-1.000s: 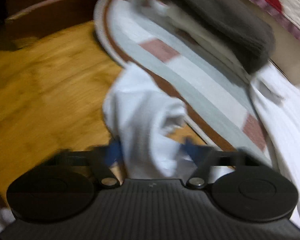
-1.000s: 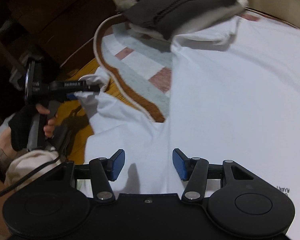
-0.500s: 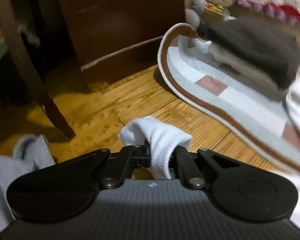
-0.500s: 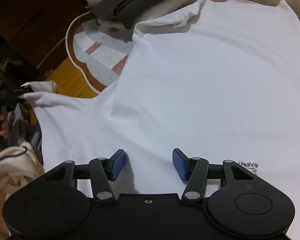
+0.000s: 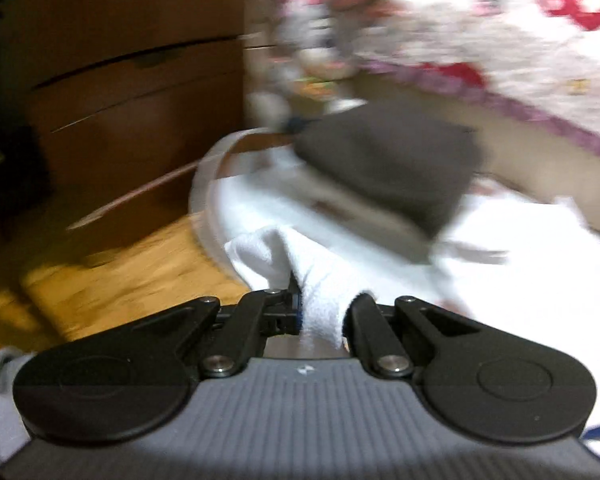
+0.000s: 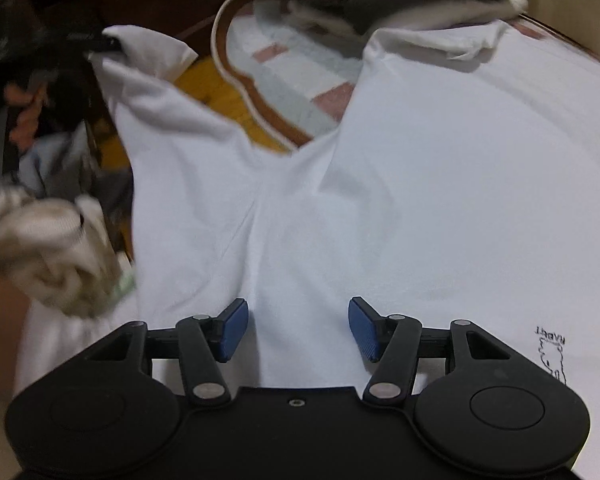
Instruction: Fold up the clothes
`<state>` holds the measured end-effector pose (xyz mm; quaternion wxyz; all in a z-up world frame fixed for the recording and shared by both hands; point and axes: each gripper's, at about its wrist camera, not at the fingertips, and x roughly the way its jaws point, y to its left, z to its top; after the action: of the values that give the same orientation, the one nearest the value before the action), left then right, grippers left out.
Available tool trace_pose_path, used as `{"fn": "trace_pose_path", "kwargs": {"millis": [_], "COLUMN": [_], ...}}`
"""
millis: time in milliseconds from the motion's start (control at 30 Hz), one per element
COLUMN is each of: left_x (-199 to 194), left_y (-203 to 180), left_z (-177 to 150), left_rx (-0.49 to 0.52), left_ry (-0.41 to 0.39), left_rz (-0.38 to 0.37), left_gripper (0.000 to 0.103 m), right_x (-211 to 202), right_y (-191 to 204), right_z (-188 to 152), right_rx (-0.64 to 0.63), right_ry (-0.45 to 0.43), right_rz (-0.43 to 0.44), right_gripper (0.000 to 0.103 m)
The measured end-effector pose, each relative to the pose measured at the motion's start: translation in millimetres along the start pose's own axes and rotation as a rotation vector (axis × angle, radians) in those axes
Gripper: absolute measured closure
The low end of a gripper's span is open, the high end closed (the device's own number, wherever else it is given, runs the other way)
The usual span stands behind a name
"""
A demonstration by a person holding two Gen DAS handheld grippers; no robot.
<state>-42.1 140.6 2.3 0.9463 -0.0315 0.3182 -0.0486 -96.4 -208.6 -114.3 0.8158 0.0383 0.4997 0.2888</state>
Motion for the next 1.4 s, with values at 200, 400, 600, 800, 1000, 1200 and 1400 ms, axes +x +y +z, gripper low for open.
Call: {"fn": "trace_pose_path", "kwargs": {"millis": [200, 400, 600, 800, 1000, 1200, 1400], "left_x": [6.2, 28.8, 54.5, 76.0, 101.5, 110.4, 77.4], "left_y": [-87.5, -171.3, -201.4, -157.3, -134.0, -150.0, -125.2], "left_z": [23.4, 8.9, -14.4, -31.3, -58.3, -78.0, -61.7], "left_rx": [0.074, 0.265, 0.36, 0.31, 0.214, 0.292, 0.304], "left_ry": [0.078, 0.174, 0.27, 0.298, 0.428, 0.437, 0.325], "left_rz": [-0.436, -0.694, -0.726, -0.525, -0.515, -0.509, -0.594], "left_gripper": [0.1, 0.068, 0.055, 0.044, 0.043, 0.045, 0.098], "right_x": [-57.9, -91.2, -84.4, -77.2, -81.7, -36.3, -75.0], "right_y": [-35.8, -82.7, -98.4, -113.6, -113.2, -106.0, -109.3], "right_z": [4.0, -15.6, -27.4, -35.1, -27.5, 8.3, 27.9], "right_rx": [0.162, 0.387, 0.486, 0.583, 0.584, 0.355, 0.227], "right_ry": [-0.173, -0.29, -0.255, -0.233, -0.288, -0.159, -0.315], "right_rz": [-0.014, 0.017, -0.069, -0.111, -0.18, -0.337, -0.424], "right_gripper": [0.042, 0.041, 0.041, 0.041, 0.038, 0.032, 0.096]}}
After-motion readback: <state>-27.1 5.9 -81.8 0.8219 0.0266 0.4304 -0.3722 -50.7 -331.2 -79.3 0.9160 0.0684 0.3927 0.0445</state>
